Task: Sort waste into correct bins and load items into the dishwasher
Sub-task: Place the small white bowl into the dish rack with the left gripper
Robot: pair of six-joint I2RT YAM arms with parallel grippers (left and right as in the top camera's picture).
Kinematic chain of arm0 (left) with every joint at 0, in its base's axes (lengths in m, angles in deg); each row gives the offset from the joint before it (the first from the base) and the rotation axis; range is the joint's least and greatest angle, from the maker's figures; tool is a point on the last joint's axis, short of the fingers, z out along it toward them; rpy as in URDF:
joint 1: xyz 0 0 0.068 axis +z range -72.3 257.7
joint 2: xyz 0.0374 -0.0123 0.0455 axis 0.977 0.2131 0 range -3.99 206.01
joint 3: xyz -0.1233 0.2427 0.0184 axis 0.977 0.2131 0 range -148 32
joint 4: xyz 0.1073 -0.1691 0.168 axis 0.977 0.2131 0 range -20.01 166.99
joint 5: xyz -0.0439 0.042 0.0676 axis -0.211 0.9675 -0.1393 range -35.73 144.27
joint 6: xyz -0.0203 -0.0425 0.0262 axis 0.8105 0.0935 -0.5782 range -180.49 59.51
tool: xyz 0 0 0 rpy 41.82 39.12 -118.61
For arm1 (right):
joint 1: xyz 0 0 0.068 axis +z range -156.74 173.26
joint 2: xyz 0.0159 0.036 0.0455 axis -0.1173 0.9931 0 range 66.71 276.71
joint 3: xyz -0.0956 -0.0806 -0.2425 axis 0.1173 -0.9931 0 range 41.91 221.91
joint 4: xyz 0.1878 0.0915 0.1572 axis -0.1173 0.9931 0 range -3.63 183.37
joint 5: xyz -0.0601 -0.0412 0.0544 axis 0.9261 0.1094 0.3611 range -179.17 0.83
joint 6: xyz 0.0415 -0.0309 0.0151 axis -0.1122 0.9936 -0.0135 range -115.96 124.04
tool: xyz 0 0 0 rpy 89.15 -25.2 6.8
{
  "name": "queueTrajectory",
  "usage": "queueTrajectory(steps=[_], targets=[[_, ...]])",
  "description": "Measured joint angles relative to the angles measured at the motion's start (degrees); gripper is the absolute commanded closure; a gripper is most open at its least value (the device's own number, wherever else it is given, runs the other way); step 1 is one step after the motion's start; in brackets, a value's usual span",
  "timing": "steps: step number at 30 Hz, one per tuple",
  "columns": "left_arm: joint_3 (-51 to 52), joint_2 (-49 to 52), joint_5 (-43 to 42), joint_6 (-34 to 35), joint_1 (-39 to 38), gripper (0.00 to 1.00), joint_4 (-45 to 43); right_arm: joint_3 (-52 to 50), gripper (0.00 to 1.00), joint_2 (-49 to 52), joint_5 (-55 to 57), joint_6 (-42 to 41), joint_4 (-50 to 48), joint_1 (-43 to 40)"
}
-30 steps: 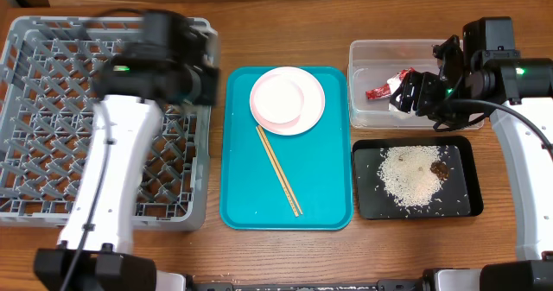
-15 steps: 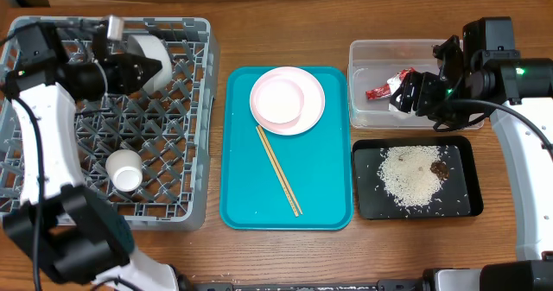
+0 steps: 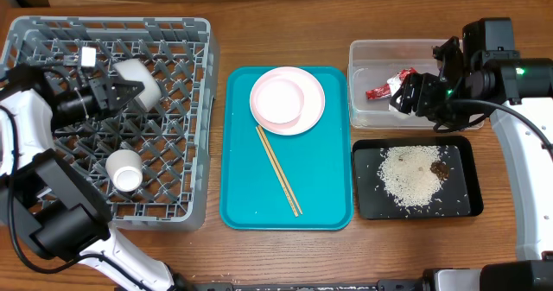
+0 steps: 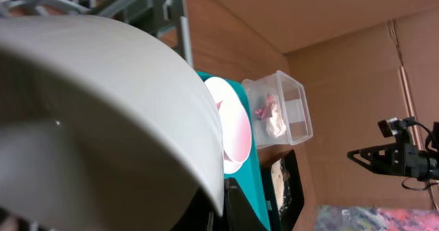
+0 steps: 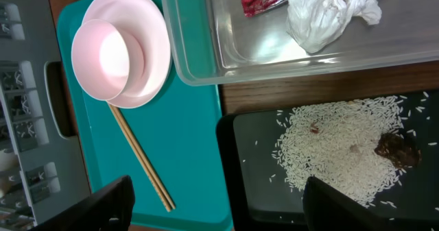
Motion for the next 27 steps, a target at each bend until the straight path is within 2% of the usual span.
queueTrajectory(steps=[2, 4, 6, 11, 15, 20, 24, 27], targets=[[-0.1, 0.1, 1.0, -0.8, 1.4, 0.83, 1.8, 0.0, 0.20, 0.0, 0.0, 0.0, 0.1, 0.0], [-0.2, 0.2, 3.4, -1.0, 3.0, 0.64, 4.7, 0.0, 0.20, 0.0, 0.0, 0.0, 0.0, 0.0], [-0.2, 0.5, 5.4, -1.1, 4.9, 0.57, 6.6, 0.0, 0.20, 0.0, 0.0, 0.0, 0.0, 0.0], [-0.2, 0.8, 7.9, -1.3, 9.8, 0.02, 10.3, 0.0, 0.20, 0.0, 0.0, 0.0, 0.0, 0.0], [-0.2, 0.8, 8.7, -1.6, 11.3, 0.00, 13.0, 0.0, 0.20, 0.0, 0.0, 0.0, 0.0, 0.0], [-0.2, -2.6, 9.0, -2.2, 9.4, 0.00, 12.4, 0.0, 0.20, 0.0, 0.0, 0.0, 0.0, 0.0], [-0.2, -10.6, 9.3, -2.2, 4.7, 0.00, 9.8, 0.0, 0.19, 0.0, 0.0, 0.0, 0.0, 0.0], [-0.2, -16.4, 11.0, -1.2, -2.1, 0.00, 6.7, 0.0, 0.19, 0.0, 0.0, 0.0, 0.0, 0.0]])
